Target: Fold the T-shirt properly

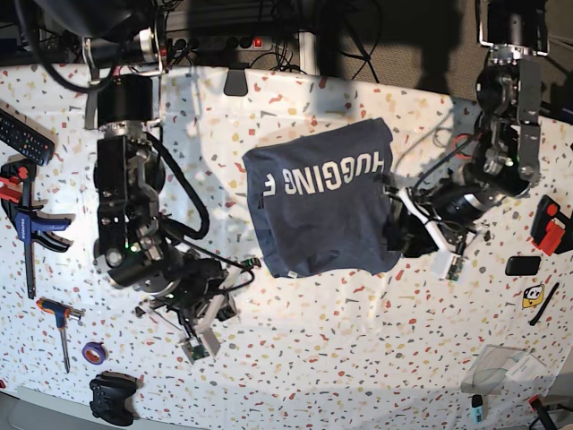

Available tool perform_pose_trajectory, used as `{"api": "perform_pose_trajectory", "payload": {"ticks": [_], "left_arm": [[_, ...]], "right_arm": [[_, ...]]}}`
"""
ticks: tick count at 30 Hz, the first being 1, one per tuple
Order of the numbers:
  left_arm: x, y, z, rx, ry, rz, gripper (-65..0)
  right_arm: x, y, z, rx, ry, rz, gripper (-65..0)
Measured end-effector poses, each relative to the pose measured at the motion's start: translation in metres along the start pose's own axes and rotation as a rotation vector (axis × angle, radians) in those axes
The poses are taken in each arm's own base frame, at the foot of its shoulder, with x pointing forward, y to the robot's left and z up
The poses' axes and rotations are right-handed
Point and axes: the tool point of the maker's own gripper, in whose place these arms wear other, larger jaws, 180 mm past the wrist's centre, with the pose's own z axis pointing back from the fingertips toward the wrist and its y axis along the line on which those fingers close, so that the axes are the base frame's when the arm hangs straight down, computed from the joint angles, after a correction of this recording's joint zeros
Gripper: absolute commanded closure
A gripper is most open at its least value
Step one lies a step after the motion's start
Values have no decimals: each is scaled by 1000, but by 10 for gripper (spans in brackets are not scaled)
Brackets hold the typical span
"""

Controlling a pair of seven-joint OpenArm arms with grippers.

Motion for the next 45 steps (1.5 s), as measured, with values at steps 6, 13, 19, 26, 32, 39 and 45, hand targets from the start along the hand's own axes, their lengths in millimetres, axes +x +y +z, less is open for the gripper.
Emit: {"api": "perform_pose_trajectory", "payload": {"ticks": [6,13,19,26,32,39,45], "left_arm": [[1,36,26,79,-15,101,0],[-41,71,68,163,18,237,0],[-94,98,115,285,112,311,0],[-151,85,171,267,197,340,0],[-190,70,213,264,286,340,0],[-230,42,244,252,396,399,0],[-270,23,252,272,424,548,0]], "right_arm": [[-55,11,35,-24,62,-39,0],[-101,0,102,-107,106,-167,0],[-142,-10,159,-228,210,-204,0],[-199,26,211,-200,346,-399,0],[-235,79,240,-97,437,-474,0],[-260,122,264,-82,494,-616,0],[-314,146,269,-49,615,-754,0]]}}
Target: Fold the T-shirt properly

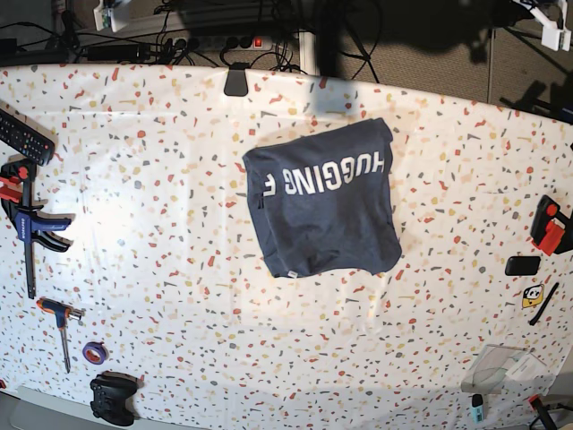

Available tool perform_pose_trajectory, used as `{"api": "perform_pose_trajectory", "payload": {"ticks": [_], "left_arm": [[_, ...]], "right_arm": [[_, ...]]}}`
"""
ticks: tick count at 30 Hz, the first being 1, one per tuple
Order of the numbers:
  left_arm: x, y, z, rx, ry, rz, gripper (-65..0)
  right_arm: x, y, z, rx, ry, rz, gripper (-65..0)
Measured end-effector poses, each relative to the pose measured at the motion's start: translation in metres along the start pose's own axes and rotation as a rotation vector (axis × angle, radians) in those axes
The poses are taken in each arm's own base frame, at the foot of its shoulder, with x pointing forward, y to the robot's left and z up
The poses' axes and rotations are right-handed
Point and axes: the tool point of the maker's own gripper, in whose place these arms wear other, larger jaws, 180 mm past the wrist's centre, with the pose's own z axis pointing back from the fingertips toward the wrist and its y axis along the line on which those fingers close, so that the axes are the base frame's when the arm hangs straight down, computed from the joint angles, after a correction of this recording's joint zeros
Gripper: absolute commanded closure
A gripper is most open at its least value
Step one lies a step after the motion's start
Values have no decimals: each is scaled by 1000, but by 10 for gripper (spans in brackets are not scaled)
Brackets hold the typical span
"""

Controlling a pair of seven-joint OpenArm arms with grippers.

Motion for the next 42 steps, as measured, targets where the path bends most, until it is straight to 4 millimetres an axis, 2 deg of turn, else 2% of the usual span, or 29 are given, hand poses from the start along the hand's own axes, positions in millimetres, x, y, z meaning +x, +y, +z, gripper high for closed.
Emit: {"api": "perform_pose_trajectory", "payload": {"ticks": [6,9,13,18,21,22,25,27,31,36,42], "left_arm": [[-62,22,-28,38,92,156,0],[-100,31,-45,67,191,180,0],[-144,28,-67,65,296,219,0],[-176,22,-90,55,381,222,0],[-180,20,-102,54,391,210,0],[-180,26,-106,92,394,211,0],[-180,31,-116,135,426,200,0],[-179,28,-122,132,443,211,0],[-178,13,-139,97,459,246,0],[-174,2,-163,129,468,225,0],[-169,-29,-184,82,469,236,0]], "right_arm": [[-66,-42,-46,-9,179,-129,0],[-89,-72,-65,-36,248,-168,0],[-113,-115,-85,-88,302,-211,0],[-131,-163,-101,-164,367,-224,0],[-132,-177,-111,-182,373,-229,0],[-131,-180,-114,-184,384,-218,0],[-125,-178,-124,-162,412,-183,0],[-115,-169,-136,-133,411,-124,0],[-100,-137,-162,-50,381,4,0],[-99,-115,-186,-92,427,120,0],[-94,-68,-211,-40,423,179,0]]}}
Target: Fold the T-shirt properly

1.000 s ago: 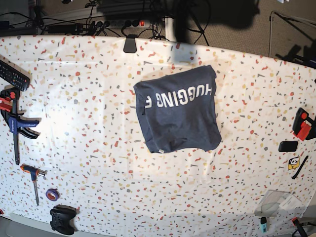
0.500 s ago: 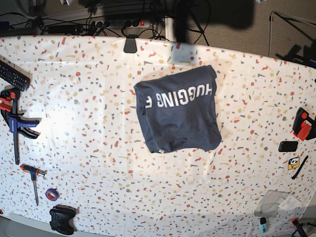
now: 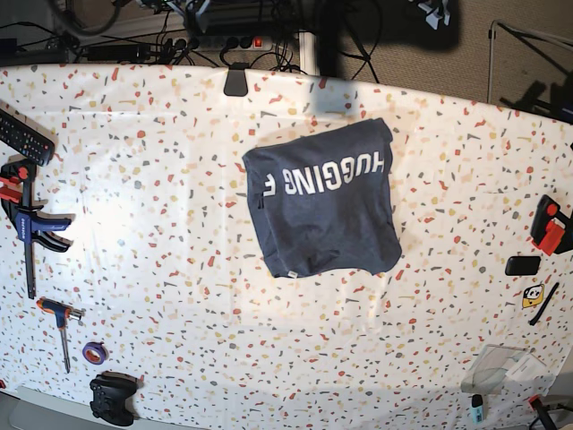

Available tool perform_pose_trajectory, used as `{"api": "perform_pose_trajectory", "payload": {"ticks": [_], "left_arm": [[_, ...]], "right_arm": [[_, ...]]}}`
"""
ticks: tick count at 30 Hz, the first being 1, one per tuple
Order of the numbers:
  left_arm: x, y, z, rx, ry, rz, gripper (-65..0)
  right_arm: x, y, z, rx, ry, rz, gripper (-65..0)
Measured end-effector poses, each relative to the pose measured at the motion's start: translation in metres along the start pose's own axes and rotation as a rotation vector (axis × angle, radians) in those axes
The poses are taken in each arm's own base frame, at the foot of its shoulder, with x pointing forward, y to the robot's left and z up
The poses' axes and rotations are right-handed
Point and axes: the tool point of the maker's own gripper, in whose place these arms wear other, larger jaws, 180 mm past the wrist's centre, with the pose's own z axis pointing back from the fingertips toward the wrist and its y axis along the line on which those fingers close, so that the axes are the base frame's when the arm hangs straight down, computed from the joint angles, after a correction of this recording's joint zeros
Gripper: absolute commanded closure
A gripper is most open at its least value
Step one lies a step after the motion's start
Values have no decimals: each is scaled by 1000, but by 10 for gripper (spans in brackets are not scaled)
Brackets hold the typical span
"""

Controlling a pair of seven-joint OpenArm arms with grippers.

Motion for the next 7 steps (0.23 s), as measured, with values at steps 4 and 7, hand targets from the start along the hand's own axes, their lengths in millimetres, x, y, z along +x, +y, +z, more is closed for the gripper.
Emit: {"api": "perform_pose_trajectory", "payload": {"ticks": [4,7], "left_arm": [[-2,-7,-6,30,8,-51,0],[-6,-11,-9,38,17,-56,0]], "right_arm": [[2,7,-2,8,-3,0,0],[-2,6,-2,8,18,0,0]]}}
